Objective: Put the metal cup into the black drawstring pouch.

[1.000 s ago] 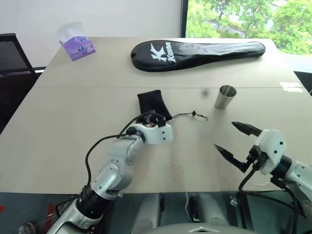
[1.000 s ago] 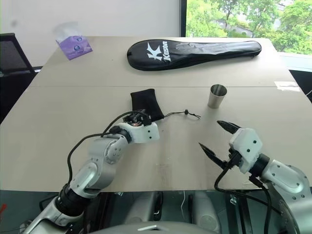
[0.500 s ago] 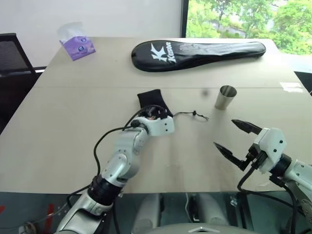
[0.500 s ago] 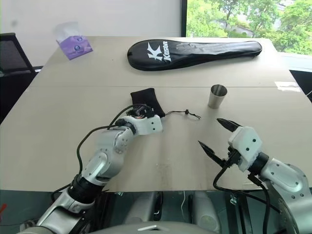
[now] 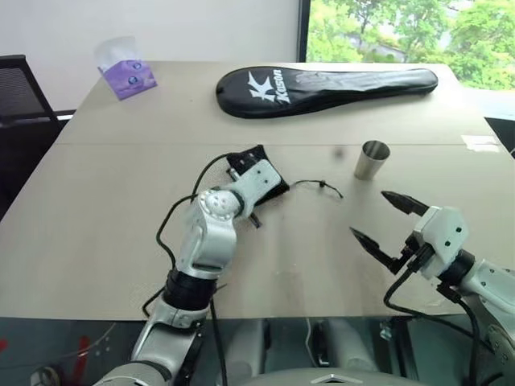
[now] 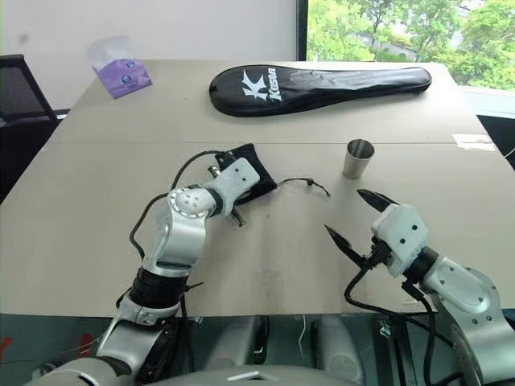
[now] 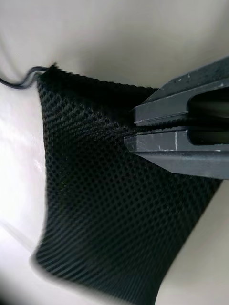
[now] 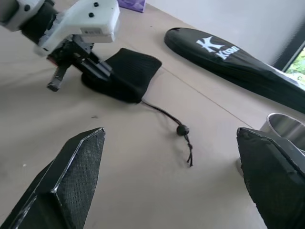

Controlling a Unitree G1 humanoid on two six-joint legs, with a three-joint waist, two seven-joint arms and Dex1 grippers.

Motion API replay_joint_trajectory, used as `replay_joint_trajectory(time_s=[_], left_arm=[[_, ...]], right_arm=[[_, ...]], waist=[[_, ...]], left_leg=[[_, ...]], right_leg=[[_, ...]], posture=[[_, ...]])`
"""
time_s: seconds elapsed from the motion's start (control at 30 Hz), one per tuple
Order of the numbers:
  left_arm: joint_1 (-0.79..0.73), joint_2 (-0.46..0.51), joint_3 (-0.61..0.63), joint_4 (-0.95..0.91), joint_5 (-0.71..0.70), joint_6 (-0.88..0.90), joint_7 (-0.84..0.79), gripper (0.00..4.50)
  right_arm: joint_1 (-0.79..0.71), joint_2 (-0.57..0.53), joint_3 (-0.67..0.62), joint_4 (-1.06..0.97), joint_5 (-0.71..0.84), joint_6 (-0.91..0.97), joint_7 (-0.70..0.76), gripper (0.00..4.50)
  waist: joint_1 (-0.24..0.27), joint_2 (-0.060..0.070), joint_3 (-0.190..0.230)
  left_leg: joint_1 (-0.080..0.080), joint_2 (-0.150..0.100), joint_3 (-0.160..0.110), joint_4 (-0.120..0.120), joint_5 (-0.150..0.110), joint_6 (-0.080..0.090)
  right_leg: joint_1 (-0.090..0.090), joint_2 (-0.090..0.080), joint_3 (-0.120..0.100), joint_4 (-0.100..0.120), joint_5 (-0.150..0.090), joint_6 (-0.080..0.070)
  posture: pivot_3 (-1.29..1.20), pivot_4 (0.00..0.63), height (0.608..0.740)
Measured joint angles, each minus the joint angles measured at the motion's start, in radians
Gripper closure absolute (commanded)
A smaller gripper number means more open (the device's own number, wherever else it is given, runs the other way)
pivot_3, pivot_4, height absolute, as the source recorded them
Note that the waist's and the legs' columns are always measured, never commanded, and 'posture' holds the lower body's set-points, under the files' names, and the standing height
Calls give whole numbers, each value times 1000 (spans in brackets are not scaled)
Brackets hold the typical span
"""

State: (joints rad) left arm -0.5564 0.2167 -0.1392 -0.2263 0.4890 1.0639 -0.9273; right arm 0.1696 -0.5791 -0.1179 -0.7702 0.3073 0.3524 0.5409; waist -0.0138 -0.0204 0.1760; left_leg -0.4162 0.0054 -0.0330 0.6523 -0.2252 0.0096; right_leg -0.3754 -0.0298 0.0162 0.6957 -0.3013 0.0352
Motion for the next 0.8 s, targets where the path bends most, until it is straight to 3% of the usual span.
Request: replay_joint_trajectory(time_s=[0.17, 0.3, 0.43, 0.53, 0.8], left_arm=[[-134, -31, 157, 2, -201, 350, -9, 4456], [-141, -21, 188, -2, -314, 485, 47, 4456], [-80, 5, 189, -47, -370, 466, 98, 4456], [-1, 6, 189, -60, -432, 413, 139, 4456], [-44, 17, 248, -41, -532, 353, 246, 4456]], right_arm=[[-139, -77, 50, 4, -134, 151, -72, 0], [-342, -47, 25, 58, -85, 355, -109, 0], [-508, -21, -27, 124, 15, 531, -114, 0], [-714, -108, -45, 244, 38, 690, -110, 0], [-947, -131, 69, 676, 36, 749, -30, 0]], waist=[[-1, 0, 0], [0, 0, 0], [-3, 1, 0], [4, 1, 1], [1, 1, 1]], left_leg=[[0, 0, 0, 1, 0, 0], [0, 0, 0, 0, 3, -5], [0, 0, 2, 0, 3, -5], [-1, 0, 0, 0, 0, -1], [-1, -1, 2, -1, 0, 0]], right_leg=[[0, 0, 0, 0, 0, 0], [0, -1, 1, 0, 0, 0], [0, -4, 3, 0, 0, 0], [-1, -6, 3, 0, 0, 0], [-2, -5, 6, -1, 1, 0]], posture=[[0, 150, 740], [0, 150, 740], [0, 150, 740], [0, 150, 740], [0, 150, 740]])
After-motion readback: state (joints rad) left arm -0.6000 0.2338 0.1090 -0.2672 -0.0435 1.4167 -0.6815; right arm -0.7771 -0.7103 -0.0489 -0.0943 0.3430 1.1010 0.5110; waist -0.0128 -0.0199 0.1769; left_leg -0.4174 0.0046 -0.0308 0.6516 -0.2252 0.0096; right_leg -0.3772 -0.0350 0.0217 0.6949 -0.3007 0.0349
